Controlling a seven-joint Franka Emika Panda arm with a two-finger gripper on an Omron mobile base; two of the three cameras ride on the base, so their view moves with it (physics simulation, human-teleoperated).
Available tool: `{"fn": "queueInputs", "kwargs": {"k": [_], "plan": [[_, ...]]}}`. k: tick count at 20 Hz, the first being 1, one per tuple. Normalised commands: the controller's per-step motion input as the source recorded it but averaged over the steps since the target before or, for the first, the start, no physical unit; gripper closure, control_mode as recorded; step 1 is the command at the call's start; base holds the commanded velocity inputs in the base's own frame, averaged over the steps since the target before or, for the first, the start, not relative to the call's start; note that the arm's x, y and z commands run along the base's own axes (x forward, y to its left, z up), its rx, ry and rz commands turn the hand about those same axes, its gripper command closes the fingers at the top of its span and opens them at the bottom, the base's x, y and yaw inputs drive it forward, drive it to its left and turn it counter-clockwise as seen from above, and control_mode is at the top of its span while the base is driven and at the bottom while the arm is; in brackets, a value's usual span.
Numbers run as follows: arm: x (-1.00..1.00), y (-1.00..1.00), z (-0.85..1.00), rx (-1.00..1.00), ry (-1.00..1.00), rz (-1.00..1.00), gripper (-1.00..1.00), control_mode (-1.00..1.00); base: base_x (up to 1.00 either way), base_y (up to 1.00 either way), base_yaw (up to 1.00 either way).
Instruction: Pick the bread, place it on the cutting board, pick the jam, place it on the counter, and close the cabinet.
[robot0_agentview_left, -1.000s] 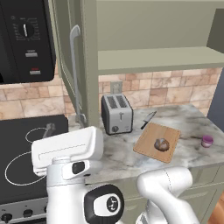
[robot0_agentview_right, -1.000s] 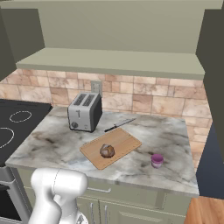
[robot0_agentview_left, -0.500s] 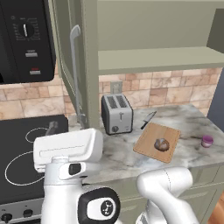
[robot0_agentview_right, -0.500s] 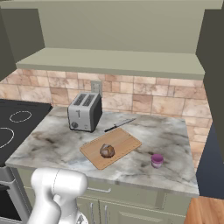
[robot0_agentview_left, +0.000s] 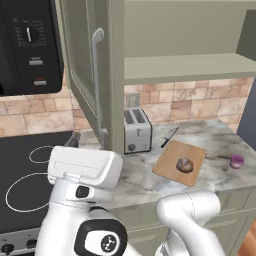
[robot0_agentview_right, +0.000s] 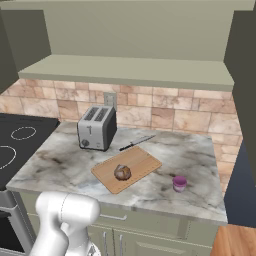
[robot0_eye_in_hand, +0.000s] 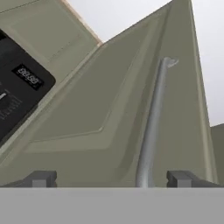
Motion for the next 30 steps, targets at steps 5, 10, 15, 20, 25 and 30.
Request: {"fn": "queueInputs", "kwargs": {"k": [5, 10, 15, 20, 25, 30], "plan": [[0.25, -0.54, 0.00, 0.11, 0.00, -0.06, -1.00, -1.00, 0.00, 0.00, 0.00], [0.33, -0.66, 0.07, 0.19, 0.00, 0.00, -1.00, -1.00, 0.00, 0.00, 0.00], [0.34, -0.65, 0.06, 0.19, 0.00, 0.00, -1.00, -1.00, 0.00, 0.00, 0.00], [0.34, -0.57, 0.02, 0.15, 0.00, 0.00, -1.00, -1.00, 0.00, 0.00, 0.00], [0.34, -0.57, 0.05, 0.13, 0.02, 0.00, -1.00, -1.00, 0.00, 0.00, 0.00], [0.30, -0.54, 0.04, 0.09, 0.05, 0.00, -1.00, -1.00, 0.00, 0.00, 0.00]]}}
